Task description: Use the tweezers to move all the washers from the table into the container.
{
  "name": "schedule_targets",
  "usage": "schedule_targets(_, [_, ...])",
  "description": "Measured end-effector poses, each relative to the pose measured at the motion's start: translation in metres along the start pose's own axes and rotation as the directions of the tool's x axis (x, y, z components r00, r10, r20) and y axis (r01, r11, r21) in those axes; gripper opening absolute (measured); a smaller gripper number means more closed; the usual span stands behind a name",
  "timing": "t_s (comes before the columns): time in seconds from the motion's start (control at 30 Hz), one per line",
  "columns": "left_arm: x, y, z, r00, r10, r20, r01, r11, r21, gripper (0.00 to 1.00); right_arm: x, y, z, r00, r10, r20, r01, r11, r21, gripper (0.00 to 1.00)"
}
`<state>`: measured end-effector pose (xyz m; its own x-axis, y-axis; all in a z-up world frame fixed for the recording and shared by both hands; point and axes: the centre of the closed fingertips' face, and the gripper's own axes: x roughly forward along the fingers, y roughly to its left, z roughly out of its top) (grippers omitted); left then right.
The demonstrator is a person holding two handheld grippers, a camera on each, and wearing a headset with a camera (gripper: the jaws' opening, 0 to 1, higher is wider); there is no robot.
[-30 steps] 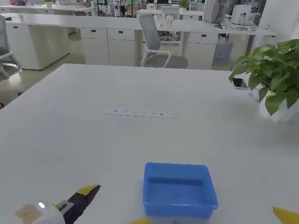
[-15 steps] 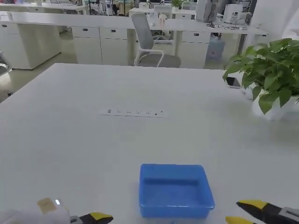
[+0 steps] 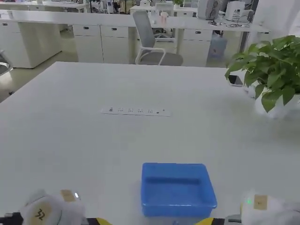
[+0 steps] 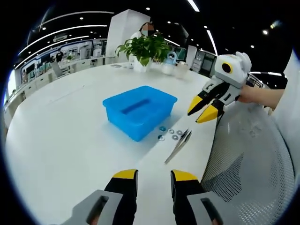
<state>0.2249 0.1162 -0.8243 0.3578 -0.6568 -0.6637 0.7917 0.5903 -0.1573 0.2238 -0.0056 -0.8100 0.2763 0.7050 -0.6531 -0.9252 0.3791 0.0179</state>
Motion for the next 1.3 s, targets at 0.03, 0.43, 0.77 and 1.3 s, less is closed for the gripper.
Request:
schedule_targets(0.03, [0.001,0.001,-0.002,0.9997,0.004,-0.023,-0.004,1.0,0.023,0.25,0.003,0.003,-0.003,0.9996,0.012,-0.025,-0.012,1.0,-0.023,0.11])
schedule_targets(0.43, [0.017,-0.006,-0.004,0.9913,-0.037,-0.127,0.058,0.984,0.167,0.16,0.016,0.006,-0.016,0.9945,0.032,-0.1,-0.042,0.994,-0.096,0.07])
schedule_targets(0.77, [0.046,-0.021,0.003,0.9722,-0.08,-0.22,0.149,0.937,0.317,0.11,0.018,0.005,-0.033,0.9875,0.039,-0.152,-0.056,0.992,-0.11,0.07])
schedule_targets(1.3, [0.06,-0.034,0.005,0.9558,-0.035,-0.292,0.189,0.834,0.518,0.0,0.006,-0.01,-0.036,0.9943,-0.018,-0.105,0.014,0.999,-0.044,0.07])
